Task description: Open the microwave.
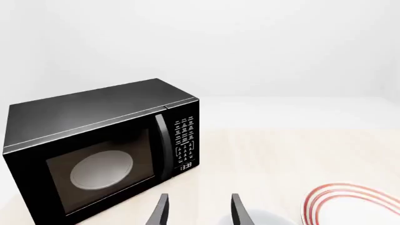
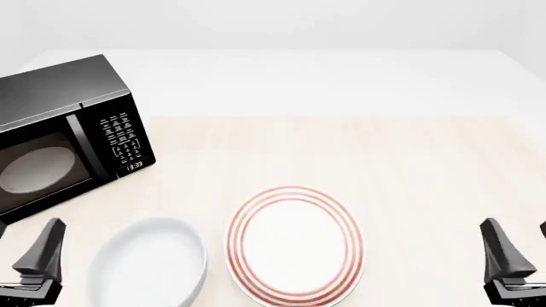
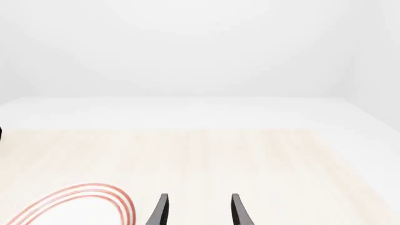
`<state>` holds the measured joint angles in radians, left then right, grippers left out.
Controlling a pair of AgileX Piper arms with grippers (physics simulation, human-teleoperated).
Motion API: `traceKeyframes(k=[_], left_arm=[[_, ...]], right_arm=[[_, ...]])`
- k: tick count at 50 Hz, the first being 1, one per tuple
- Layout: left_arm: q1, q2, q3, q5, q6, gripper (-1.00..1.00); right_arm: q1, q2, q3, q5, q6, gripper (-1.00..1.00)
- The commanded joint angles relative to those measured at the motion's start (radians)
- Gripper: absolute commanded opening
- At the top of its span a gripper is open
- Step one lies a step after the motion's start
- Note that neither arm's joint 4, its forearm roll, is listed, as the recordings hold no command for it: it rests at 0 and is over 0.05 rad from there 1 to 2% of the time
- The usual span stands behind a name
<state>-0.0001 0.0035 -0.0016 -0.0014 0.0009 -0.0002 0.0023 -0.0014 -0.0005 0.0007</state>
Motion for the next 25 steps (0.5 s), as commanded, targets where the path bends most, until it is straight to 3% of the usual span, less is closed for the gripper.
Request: traceKeyframes(k=[1, 16, 25], left_arm=[[0.000, 0.004, -0.002, -0.002, 0.003, 1.00], [0.013, -0.003, -0.012, -0.004, 0.002, 1.00], [0.015, 0.019, -0.072, 0.049, 0.046, 1.00]], right_arm=[[0.000, 0.005, -0.003, -0.001, 0.001, 1.00], [0.000, 0.005, -0.003, -0.001, 0.001, 1.00], [0.000, 0.005, -0.003, -0.001, 0.001, 1.00]])
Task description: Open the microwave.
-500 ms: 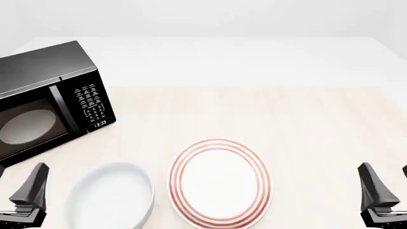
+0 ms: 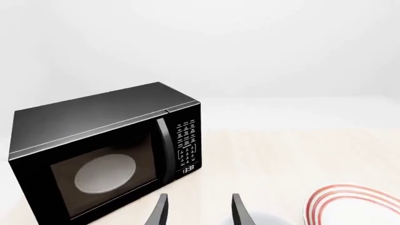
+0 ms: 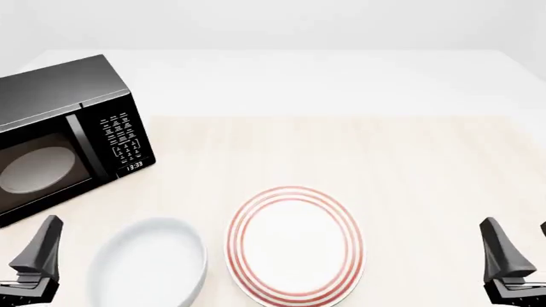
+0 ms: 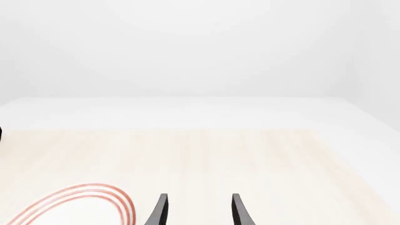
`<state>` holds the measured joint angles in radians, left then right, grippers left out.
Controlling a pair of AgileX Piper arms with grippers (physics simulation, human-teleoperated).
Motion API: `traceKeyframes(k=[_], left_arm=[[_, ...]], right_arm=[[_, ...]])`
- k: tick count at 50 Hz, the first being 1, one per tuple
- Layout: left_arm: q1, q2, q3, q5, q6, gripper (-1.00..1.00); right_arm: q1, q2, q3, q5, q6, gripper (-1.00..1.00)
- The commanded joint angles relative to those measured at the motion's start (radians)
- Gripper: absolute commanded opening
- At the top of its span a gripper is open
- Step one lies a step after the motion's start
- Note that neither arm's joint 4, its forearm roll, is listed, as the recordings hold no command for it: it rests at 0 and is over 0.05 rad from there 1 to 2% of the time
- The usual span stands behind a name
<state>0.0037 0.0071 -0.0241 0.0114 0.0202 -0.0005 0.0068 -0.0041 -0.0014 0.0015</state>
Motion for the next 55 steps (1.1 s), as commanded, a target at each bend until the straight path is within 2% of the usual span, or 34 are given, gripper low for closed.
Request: traceKeyframes(k=[1, 4, 20, 22, 23, 43, 55], left_arm=[[0.024, 0.038, -0.066, 0.035, 0.015, 1.00], [0.014, 0.119, -0.088, -0.001, 0.022, 1.00], [-0.030, 0.239, -0.202, 0.007, 0.012, 1.00], [-0.006, 0.255, -0.216, 0.000, -0.005, 1.00], [-0.003, 0.263, -0.218, -0.004, -0.007, 1.00], [0.027, 0.413, -0.227, -0.082, -0.019, 1.00], [0.062, 0.447, -0.227, -0.074, -0.006, 1.00]], right_arm=[[0.000, 0.000, 0.000, 0.000, 0.000, 1.00], [0.000, 0.000, 0.000, 0.000, 0.000, 1.00], [-0.001, -0.003, 0.001, 0.002, 0.000, 1.00], [-0.001, -0.002, 0.000, 0.002, 0.000, 1.00], [0.000, -0.007, -0.060, 0.067, 0.000, 1.00], [0.000, -0.007, -0.061, 0.068, 0.000, 1.00], [0.000, -0.007, -0.061, 0.068, 0.000, 1.00]])
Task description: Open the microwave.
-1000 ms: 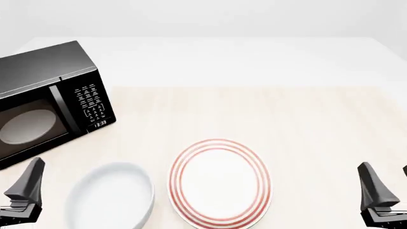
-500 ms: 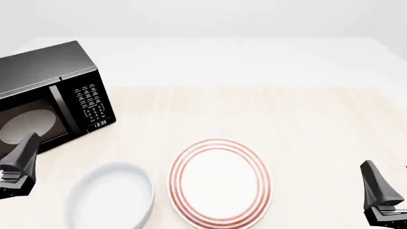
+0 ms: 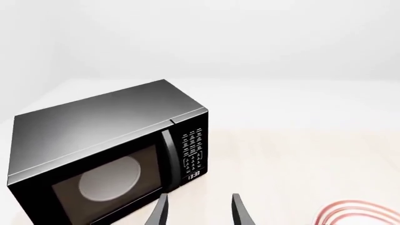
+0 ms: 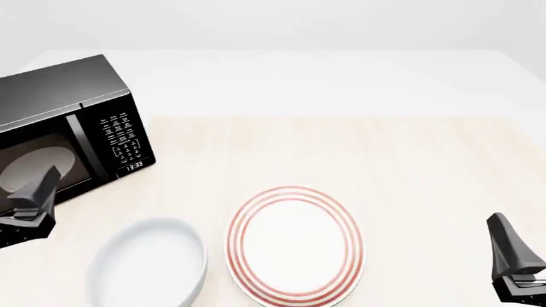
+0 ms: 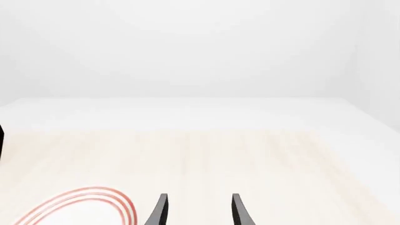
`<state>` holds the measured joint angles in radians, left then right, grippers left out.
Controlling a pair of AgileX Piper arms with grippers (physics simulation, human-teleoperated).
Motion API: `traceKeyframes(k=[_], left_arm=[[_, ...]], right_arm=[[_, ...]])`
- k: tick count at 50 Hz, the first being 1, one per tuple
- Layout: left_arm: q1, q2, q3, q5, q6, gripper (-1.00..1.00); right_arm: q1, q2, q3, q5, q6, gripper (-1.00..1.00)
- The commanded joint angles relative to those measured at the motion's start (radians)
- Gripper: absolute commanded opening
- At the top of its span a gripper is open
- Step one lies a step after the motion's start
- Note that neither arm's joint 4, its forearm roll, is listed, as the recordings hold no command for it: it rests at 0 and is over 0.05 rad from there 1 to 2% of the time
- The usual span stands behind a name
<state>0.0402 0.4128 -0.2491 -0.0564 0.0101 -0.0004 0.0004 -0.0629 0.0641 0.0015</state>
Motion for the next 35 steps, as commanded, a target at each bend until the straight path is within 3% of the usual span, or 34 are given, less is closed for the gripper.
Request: traceKeyframes(k=[1, 5, 19, 35], left_arm=[[0.035, 0.045, -0.002, -0.011, 0.009, 1.00], [0.065, 0.064, -0.003, -0.018, 0.006, 1.00], [0.054, 0.110, 0.001, -0.057, 0.014, 1.00], [0.048, 0.254, 0.008, -0.187, -0.011, 1.00]], right_arm=[[0.000, 0.000, -0.002, 0.003, 0.000, 1.00], [0.000, 0.000, -0.002, 0.003, 0.000, 1.00], [0.000, 0.000, -0.003, 0.003, 0.000, 1.00], [0.000, 0.000, -0.002, 0.003, 0.000, 1.00]])
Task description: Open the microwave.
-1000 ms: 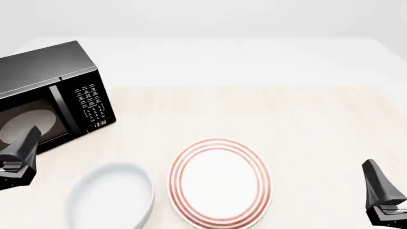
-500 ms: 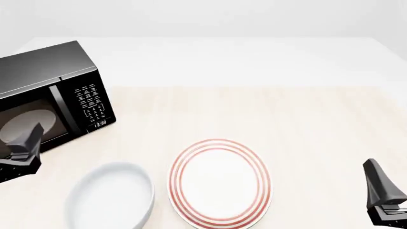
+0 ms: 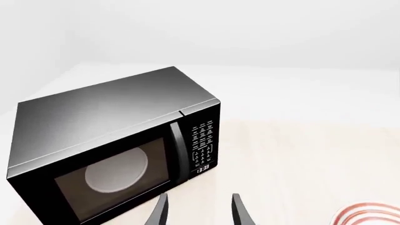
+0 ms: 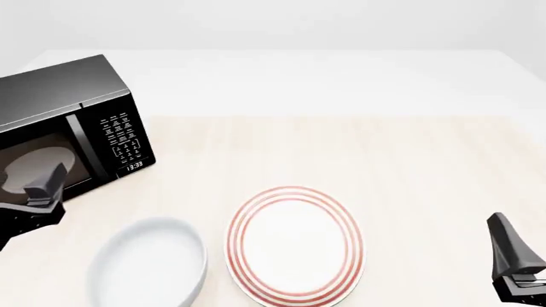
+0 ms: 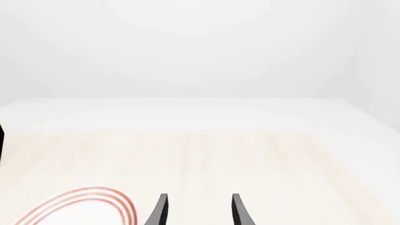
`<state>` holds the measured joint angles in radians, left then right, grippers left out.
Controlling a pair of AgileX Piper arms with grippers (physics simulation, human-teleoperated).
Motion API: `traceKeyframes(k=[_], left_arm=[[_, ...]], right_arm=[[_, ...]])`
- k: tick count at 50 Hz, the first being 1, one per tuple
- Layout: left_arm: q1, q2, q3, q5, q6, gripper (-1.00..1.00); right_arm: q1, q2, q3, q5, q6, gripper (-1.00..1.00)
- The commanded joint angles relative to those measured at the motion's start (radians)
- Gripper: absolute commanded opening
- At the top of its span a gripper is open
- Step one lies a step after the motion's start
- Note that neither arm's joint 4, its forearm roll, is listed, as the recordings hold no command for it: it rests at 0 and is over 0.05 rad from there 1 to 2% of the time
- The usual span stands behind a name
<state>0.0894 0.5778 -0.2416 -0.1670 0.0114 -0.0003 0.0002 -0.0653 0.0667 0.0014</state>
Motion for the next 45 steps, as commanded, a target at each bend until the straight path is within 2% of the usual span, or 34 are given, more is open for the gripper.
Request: traceKeyframes(k=[1, 22, 45], left_arm=[[-0.001, 0.089, 0.000, -0.076, -0.013, 1.00], [0.013, 0.252, -0.024, -0.196, -0.026, 1.00], [0.012, 0.357, -0.064, -0.254, -0.018, 1.00]], right_arm=[[0.000, 0.000, 0.000, 0.000, 0.000, 1.00], [0.000, 0.000, 0.000, 0.000, 0.000, 1.00], [0.000, 0.000, 0.000, 0.000, 0.000, 1.00]])
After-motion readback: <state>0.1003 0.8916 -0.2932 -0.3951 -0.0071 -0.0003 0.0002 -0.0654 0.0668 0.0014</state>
